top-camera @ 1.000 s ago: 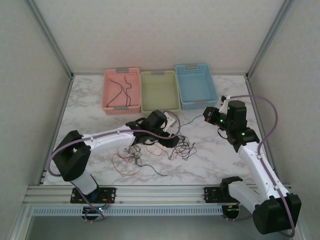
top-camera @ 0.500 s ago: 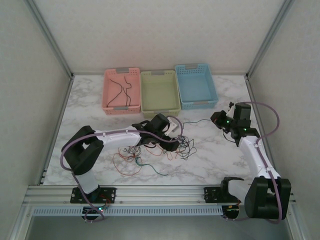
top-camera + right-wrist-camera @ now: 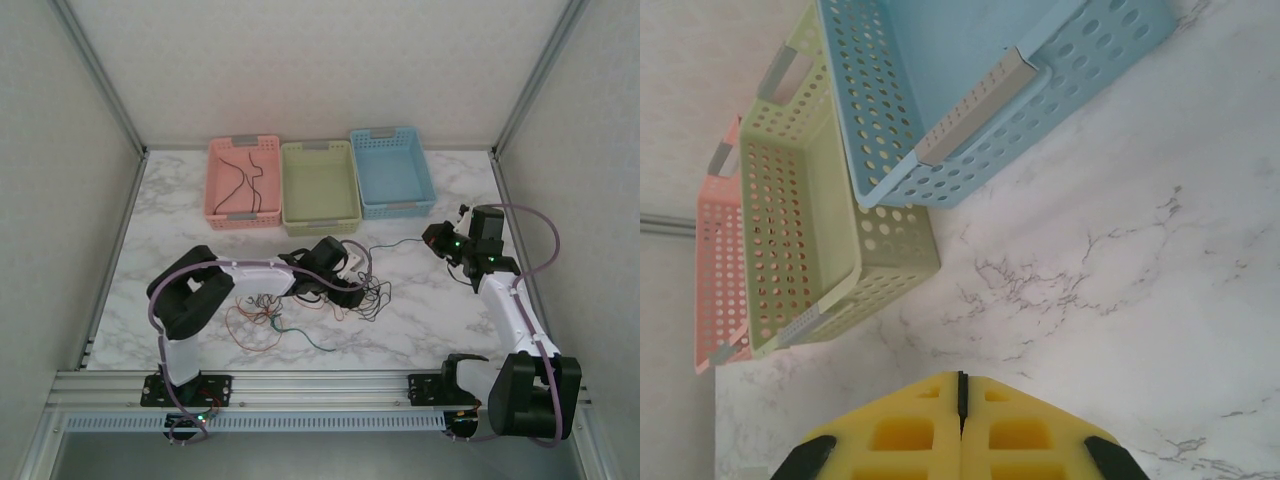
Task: Untangle the cables
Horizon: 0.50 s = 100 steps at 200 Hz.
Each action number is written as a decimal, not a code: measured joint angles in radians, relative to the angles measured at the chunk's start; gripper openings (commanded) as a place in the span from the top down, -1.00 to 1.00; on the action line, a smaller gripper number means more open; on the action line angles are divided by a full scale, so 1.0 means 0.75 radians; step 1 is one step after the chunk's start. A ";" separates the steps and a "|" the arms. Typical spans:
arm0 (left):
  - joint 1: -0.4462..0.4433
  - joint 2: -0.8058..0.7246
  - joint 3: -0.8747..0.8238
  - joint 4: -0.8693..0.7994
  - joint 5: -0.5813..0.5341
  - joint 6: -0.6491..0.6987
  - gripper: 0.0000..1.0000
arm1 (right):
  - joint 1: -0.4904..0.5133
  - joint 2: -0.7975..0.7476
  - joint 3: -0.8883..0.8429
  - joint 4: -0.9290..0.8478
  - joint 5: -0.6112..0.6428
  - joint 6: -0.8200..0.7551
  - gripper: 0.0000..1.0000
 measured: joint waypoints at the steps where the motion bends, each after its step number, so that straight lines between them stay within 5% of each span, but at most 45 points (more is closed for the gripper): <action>1: 0.000 0.000 0.000 0.001 -0.001 -0.001 -0.33 | 0.000 0.000 0.000 0.000 0.000 -0.001 1.00; 18: 0.001 0.007 0.000 0.017 -0.001 -0.023 -0.13 | -0.001 0.000 0.000 -0.009 0.001 -0.018 1.00; 65: 0.000 -0.003 -0.017 0.047 -0.026 -0.046 1.00 | -0.016 0.000 0.000 -0.030 0.006 -0.030 1.00; 100: -0.001 -0.131 -0.133 0.061 -0.109 -0.059 1.00 | -0.042 -0.006 0.000 -0.031 0.007 -0.030 1.00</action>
